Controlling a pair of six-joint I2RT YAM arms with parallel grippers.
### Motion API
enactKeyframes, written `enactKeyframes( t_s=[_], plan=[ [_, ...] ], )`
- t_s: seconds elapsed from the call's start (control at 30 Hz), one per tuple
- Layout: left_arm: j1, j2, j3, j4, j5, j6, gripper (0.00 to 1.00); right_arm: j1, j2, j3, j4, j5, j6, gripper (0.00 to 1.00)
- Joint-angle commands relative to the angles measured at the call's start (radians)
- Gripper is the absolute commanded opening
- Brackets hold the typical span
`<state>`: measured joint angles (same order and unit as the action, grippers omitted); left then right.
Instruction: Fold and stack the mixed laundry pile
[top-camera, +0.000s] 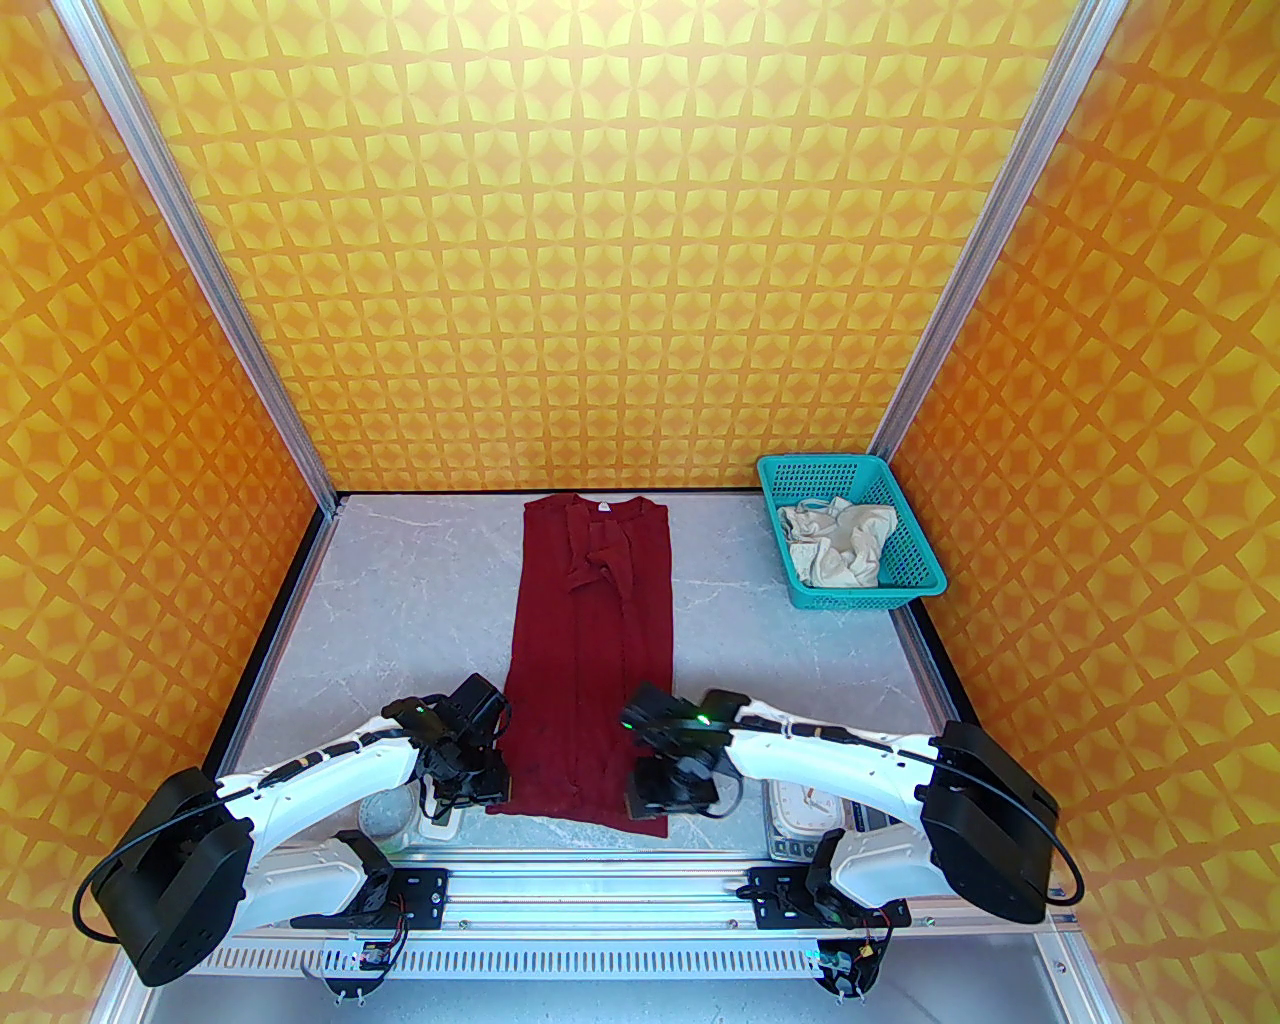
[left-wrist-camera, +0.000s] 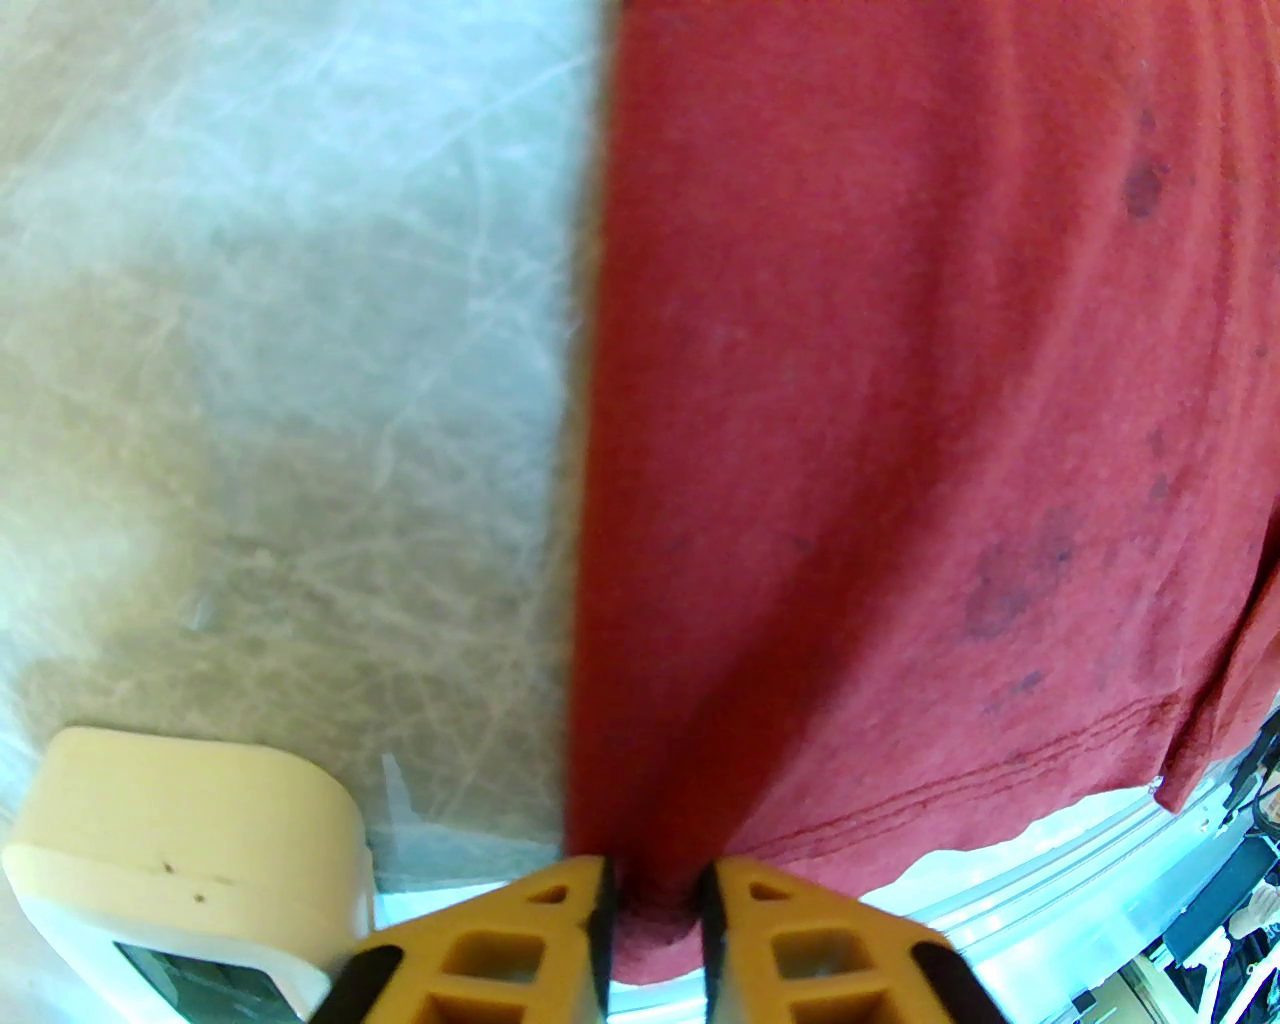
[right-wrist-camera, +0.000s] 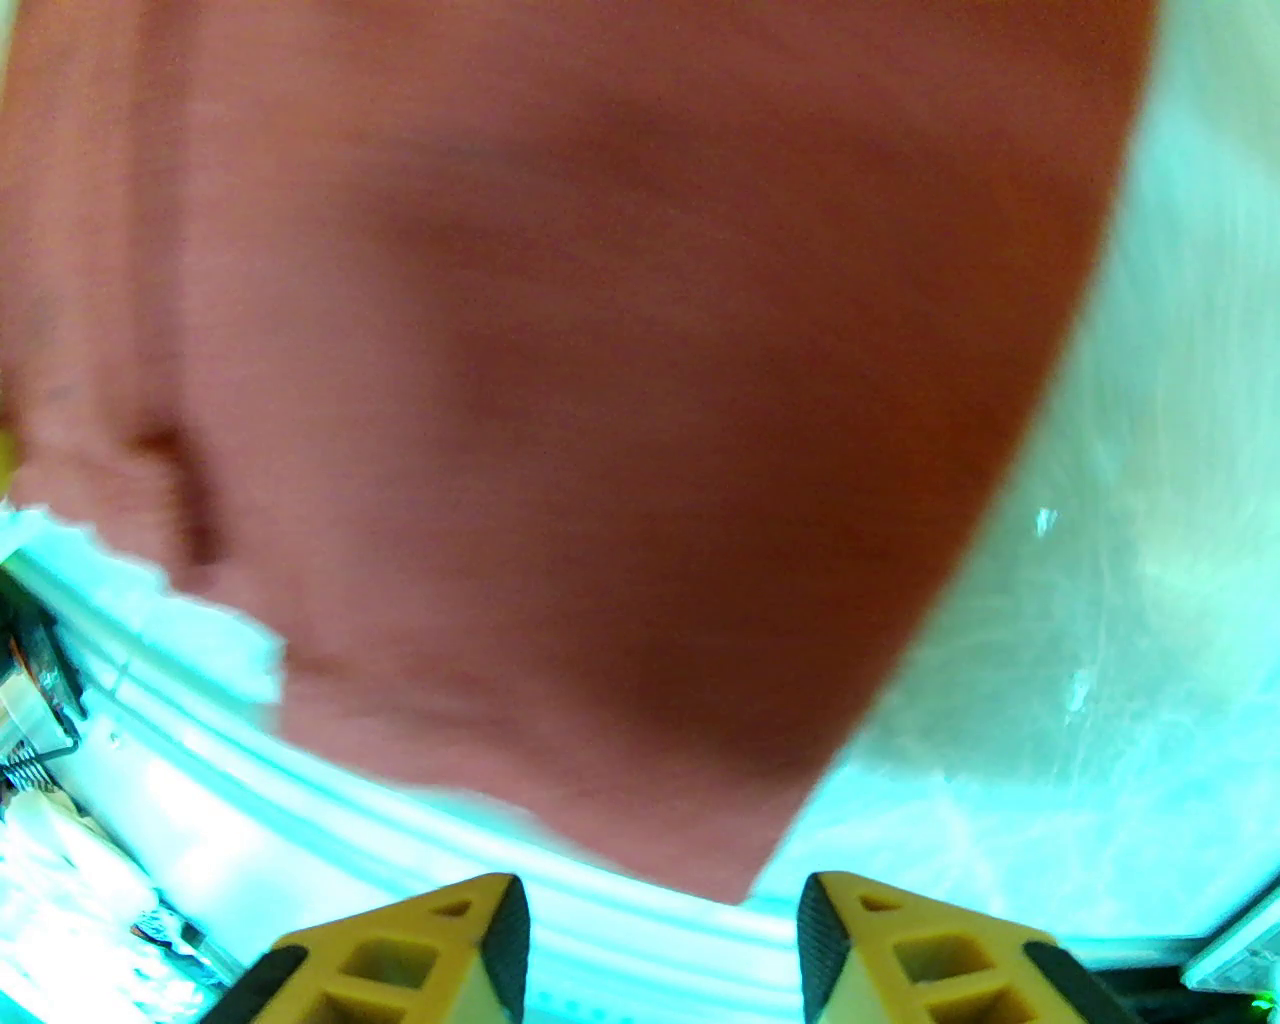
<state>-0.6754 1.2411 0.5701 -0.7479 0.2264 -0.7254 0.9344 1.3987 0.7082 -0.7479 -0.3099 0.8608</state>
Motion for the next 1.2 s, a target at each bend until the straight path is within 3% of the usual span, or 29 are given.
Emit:
enactKeyframes(
  t_s=[0.0, 0.27, 0.37, 0.67, 0.93, 1.17],
  plan=[
    [-0.008, -0.011, -0.001, -0.021, -0.021, 0.005, 0.17, -0.013, -0.023, -0.053, 0.170, -0.096, 0.089, 0.51],
    [-0.007, -0.004, 0.002, -0.009, -0.020, 0.010, 0.10, -0.033, 0.000, -0.133, 0.302, -0.115, 0.133, 0.46],
    [-0.008, -0.016, 0.002, -0.007, -0.020, 0.010, 0.01, -0.033, 0.002, -0.135, 0.296, -0.104, 0.132, 0.34],
    [-0.008, -0.123, 0.010, -0.037, -0.021, 0.003, 0.00, -0.032, -0.132, -0.106, 0.195, -0.077, 0.157, 0.02],
    [-0.010, -0.252, 0.067, -0.101, -0.029, -0.002, 0.00, -0.033, -0.263, -0.041, 0.016, -0.025, 0.171, 0.00],
    [-0.007, -0.305, 0.195, -0.138, -0.097, 0.001, 0.00, -0.040, -0.276, 0.137, -0.188, 0.111, 0.125, 0.00]
  ],
)
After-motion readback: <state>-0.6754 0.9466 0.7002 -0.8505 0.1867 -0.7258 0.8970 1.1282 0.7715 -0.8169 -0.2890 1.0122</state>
